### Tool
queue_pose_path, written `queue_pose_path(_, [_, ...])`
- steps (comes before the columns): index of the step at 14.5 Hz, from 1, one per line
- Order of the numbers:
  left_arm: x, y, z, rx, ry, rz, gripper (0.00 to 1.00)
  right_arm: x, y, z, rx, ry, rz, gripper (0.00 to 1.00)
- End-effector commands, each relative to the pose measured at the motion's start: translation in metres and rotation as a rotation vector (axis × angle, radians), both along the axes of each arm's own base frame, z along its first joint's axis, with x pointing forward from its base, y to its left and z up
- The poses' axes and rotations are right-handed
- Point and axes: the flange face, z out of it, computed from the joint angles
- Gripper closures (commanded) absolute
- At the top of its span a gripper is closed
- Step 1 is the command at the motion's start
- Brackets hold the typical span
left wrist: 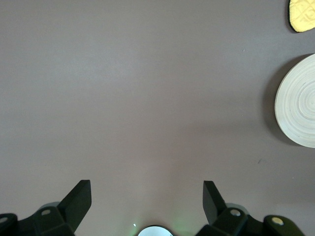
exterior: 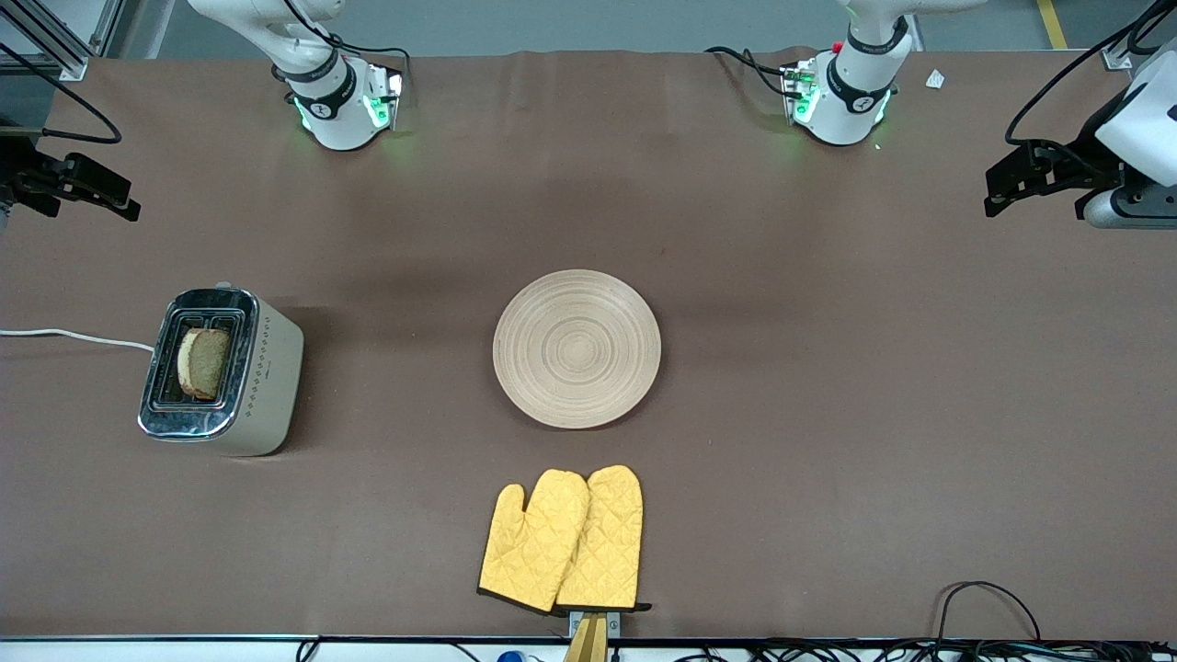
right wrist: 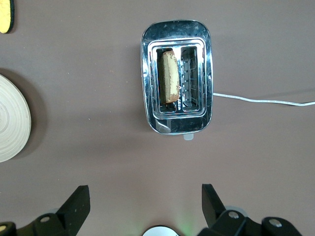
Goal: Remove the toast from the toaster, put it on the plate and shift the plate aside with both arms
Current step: 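Move the right gripper toward the toast in the silver toaster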
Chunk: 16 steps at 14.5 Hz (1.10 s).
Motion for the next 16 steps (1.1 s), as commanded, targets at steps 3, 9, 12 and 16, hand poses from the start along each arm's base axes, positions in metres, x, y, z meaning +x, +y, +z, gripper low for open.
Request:
queue_pose_path(3, [0.0, -0.002, 0.006, -0.011, 0.006, -0.003, 0.0, -0.008, -0.003, 0.001, -0.007, -0.002, 0.004, 0.0])
queue_pose_path(9, [0.0, 0.0, 0.007, -0.017, 0.007, 0.001, 0.0, 0.0, -0.005, -0.042, -0.004, 0.0, 0.001, 0.0])
queue_pose_path(12, [-0.002, -0.001, 0.006, -0.01, 0.022, -0.002, 0.0, 0.013, -0.009, -0.074, -0.001, 0.043, -0.005, 0.0])
queue_pose_path(16, [-0.002, 0.001, 0.005, -0.016, 0.027, -0.001, 0.0, 0.035, -0.019, -0.114, -0.004, 0.004, -0.018, 0.0])
